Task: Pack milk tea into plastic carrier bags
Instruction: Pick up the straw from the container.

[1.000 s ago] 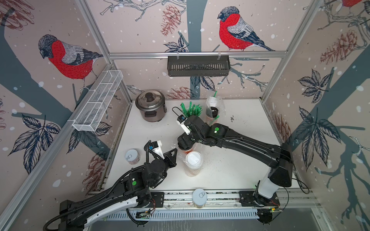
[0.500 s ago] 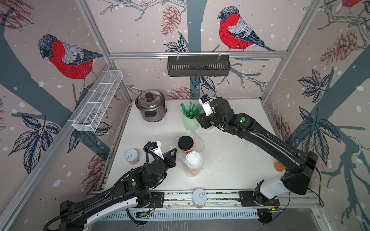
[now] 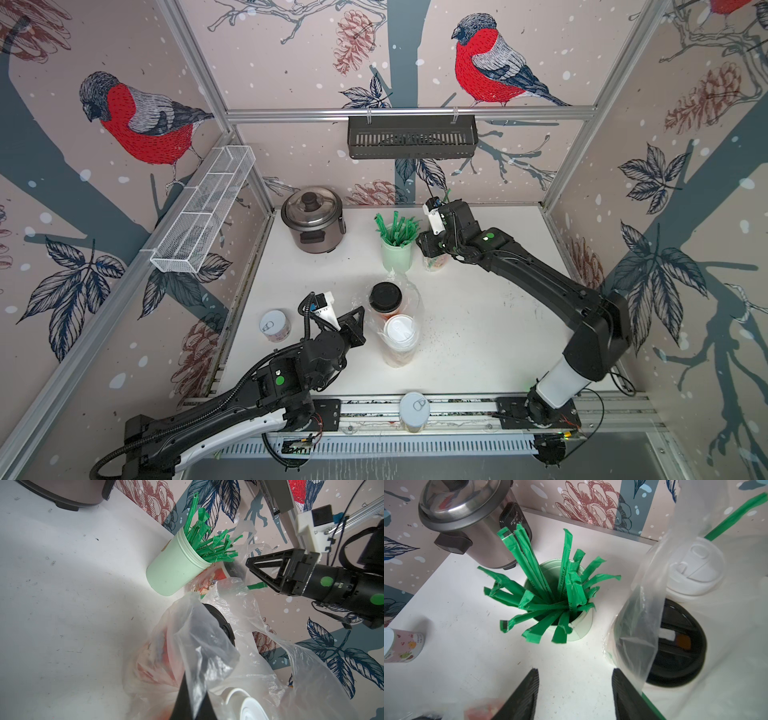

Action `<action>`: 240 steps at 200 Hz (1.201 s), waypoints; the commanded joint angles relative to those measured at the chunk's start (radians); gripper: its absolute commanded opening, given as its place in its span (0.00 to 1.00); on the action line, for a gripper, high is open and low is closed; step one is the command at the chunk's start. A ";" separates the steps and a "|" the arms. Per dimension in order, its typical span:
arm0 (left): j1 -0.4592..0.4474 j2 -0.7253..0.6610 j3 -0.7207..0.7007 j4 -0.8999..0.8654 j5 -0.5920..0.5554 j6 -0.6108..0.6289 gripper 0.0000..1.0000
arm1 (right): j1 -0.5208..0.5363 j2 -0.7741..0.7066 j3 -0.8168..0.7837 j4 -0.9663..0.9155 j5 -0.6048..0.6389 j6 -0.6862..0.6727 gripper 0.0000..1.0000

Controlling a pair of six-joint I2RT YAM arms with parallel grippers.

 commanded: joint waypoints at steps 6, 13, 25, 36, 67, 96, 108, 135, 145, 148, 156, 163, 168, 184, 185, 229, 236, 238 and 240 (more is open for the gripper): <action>-0.001 0.012 0.011 0.007 -0.031 -0.004 0.00 | -0.015 0.053 0.027 0.053 -0.062 0.023 0.58; -0.001 0.013 0.011 0.006 -0.031 -0.006 0.00 | -0.020 0.068 0.034 0.058 -0.071 0.025 0.58; -0.001 0.013 0.011 0.004 -0.031 -0.009 0.00 | -0.027 0.091 0.045 0.069 -0.087 0.029 0.59; -0.001 0.012 0.012 0.003 -0.033 -0.012 0.00 | -0.033 0.110 0.054 0.081 -0.109 0.031 0.59; -0.001 0.011 0.013 -0.003 -0.039 -0.016 0.00 | -0.038 0.151 0.089 0.087 -0.112 0.031 0.57; -0.001 0.013 0.015 -0.005 -0.039 -0.018 0.00 | -0.046 0.176 0.102 0.098 -0.126 0.040 0.50; -0.001 0.014 0.014 -0.007 -0.039 -0.020 0.00 | -0.046 0.182 0.106 0.098 -0.138 0.044 0.47; -0.001 0.013 0.015 -0.007 -0.038 -0.023 0.00 | -0.042 0.177 0.106 0.098 -0.142 0.050 0.40; -0.001 0.013 0.013 -0.007 -0.036 -0.023 0.00 | -0.041 0.172 0.106 0.095 -0.139 0.052 0.37; -0.001 0.014 0.013 -0.007 -0.035 -0.023 0.00 | -0.040 0.171 0.107 0.094 -0.139 0.053 0.36; -0.001 0.013 0.013 -0.007 -0.033 -0.023 0.00 | -0.039 0.166 0.107 0.094 -0.140 0.054 0.34; -0.001 0.013 0.013 -0.007 -0.032 -0.024 0.00 | -0.037 0.161 0.105 0.092 -0.140 0.054 0.32; -0.001 0.013 0.013 -0.007 -0.032 -0.024 0.00 | -0.037 0.159 0.106 0.091 -0.140 0.055 0.31; -0.001 0.014 0.012 -0.007 -0.027 -0.026 0.00 | -0.034 0.151 0.105 0.089 -0.141 0.059 0.26; -0.001 0.013 0.011 -0.007 -0.028 -0.027 0.00 | -0.034 0.150 0.105 0.090 -0.140 0.060 0.25; -0.001 0.012 0.011 -0.004 -0.018 -0.029 0.00 | -0.028 0.126 0.106 0.075 -0.137 0.061 0.08; -0.001 0.012 0.010 -0.003 -0.017 -0.029 0.00 | -0.026 0.121 0.104 0.076 -0.137 0.063 0.08; -0.001 0.012 0.010 -0.002 -0.017 -0.029 0.00 | -0.025 0.121 0.103 0.075 -0.137 0.063 0.08; -0.001 0.012 0.010 -0.004 -0.016 -0.029 0.00 | -0.026 0.120 0.102 0.075 -0.137 0.062 0.09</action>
